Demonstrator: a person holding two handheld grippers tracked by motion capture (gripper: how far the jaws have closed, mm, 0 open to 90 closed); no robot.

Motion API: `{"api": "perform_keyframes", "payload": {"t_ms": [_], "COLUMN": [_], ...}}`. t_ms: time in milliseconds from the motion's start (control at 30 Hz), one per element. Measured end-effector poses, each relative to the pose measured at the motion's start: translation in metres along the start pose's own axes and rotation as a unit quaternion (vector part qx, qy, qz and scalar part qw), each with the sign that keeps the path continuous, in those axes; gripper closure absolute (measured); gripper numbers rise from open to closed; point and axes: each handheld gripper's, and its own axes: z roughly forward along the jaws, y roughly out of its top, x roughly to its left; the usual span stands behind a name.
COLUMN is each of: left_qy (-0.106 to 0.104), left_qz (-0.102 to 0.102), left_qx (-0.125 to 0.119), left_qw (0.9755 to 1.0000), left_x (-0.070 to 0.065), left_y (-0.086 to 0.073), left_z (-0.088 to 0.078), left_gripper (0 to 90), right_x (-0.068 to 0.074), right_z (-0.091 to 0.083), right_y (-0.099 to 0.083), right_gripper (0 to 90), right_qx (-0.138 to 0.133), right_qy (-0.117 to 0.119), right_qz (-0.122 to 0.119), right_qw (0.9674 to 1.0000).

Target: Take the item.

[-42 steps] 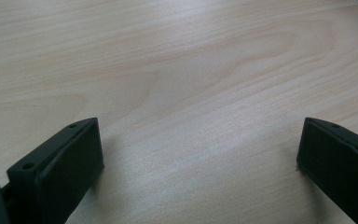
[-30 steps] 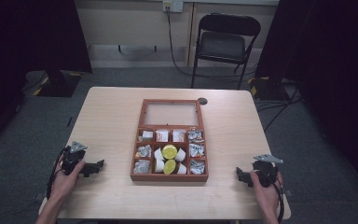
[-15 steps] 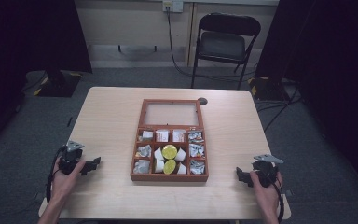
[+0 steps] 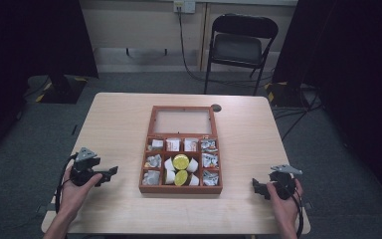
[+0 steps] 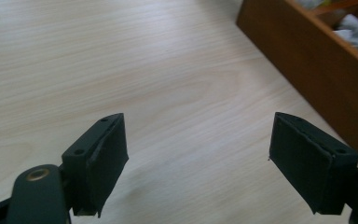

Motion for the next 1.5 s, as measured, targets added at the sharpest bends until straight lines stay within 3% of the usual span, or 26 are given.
{"api": "perform_keyframes", "payload": {"t_ms": [67,300,333,367,400,533,633,667,867,1000,1233,1500], "left_qy": [-0.004,-0.016,-0.007,-0.007,-0.003,-0.02,-0.027,-0.04,-0.058,-0.064,-0.083,-0.09], "left_qz": [0.01,0.019,0.039,0.039,0.057,0.065,0.067,0.056,0.062,0.074,0.072,0.084], "left_qx": [-0.002,-0.018,-0.009,-0.009,-0.004,-0.004,-0.004,-0.005,-0.009,-0.015,-0.026,-0.026], "left_qw": [0.9999,0.9995,0.9992,0.9992,0.9983,0.9977,0.9974,0.9976,0.9963,0.9951,0.9936,0.992], "left_x": [-0.005,-0.015,-0.019,-0.019,-0.023,-0.032,-0.036,-0.04,-0.052,-0.061,-0.069,-0.079], "left_y": [0.003,0.011,0.012,0.012,0.012,0.015,0.016,0.018,0.025,0.03,0.038,0.047], "left_z": [-0.002,-0.005,-0.005,-0.005,-0.004,-0.003,-0.003,-0.002,-0.001,-0.002,-0.002,0.001], "left_gripper": [18.8,19.0,19.2,19.2,19.3,19.7,20.2,20.4,22.2,22.2,22.1,22.7], "right_x": [0.0,0.0,0.0,0.0,0.0,0.0,0.0,0.0,0.0,0.0,0.0,0.0], "right_z": [0.0,0.0,0.0,0.0,0.0,0.0,0.0,0.0,0.0,0.0,0.0,0.0], "right_y": [0.0,0.0,0.0,0.0,0.0,0.0,0.0,0.0,0.0,0.0,0.0,0.0], "right_gripper": [0.0,0.0,0.0,0.0,0.0,0.0,0.0,0.0,0.0,0.0,0.0,0.0], "right_qx": [0.0,0.0,0.0,0.0,0.0,0.0,0.0,0.0,0.0,0.0,0.0,0.0], "right_qy": [0.0,0.0,0.0,0.0,0.0,0.0,0.0,0.0,0.001,0.002,0.002,0.002], "right_qz": [0.0,0.0,0.0,0.0,0.0,0.0,0.0,0.0,-0.001,-0.002,-0.002,-0.002], "right_qw": [1.0,1.0,1.0,1.0,1.0,1.0,1.0,1.0,1.0,1.0,1.0,1.0]}}
